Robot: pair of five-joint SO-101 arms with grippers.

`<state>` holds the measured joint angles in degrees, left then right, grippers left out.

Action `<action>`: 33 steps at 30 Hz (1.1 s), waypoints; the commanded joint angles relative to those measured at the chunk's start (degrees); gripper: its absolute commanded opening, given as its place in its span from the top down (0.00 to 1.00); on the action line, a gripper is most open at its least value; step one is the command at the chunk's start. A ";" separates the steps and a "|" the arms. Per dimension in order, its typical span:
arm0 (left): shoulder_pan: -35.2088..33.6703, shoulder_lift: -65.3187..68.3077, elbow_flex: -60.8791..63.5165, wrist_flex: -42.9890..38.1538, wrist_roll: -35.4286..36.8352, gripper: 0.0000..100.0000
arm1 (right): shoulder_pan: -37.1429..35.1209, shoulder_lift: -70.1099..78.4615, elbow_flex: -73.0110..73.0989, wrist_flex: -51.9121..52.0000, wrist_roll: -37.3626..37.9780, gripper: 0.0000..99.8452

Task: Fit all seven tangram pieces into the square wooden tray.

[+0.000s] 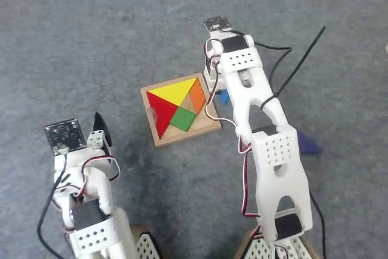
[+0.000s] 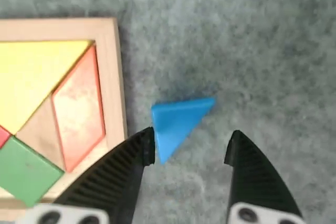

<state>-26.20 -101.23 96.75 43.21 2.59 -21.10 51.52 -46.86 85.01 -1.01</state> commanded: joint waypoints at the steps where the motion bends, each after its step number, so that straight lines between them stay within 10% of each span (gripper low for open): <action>1: 0.18 -0.70 -0.22 0.26 -0.79 0.83 | -0.31 0.66 -3.16 -3.21 -0.70 0.77; 14: 0.18 -0.70 -0.22 0.26 -0.79 0.83 | -1.27 3.12 -3.25 -5.14 -3.96 0.77; 22: 0.18 -0.70 -0.22 0.26 -0.79 0.83 | -3.74 2.59 -3.43 -0.31 -4.22 0.96; 33: 0.18 -0.70 -0.22 0.26 -0.79 0.83 | -5.49 2.59 -31.21 17.98 -4.31 0.99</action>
<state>-26.20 -101.23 96.75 43.21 2.59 -25.76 55.21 -66.64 99.60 -4.70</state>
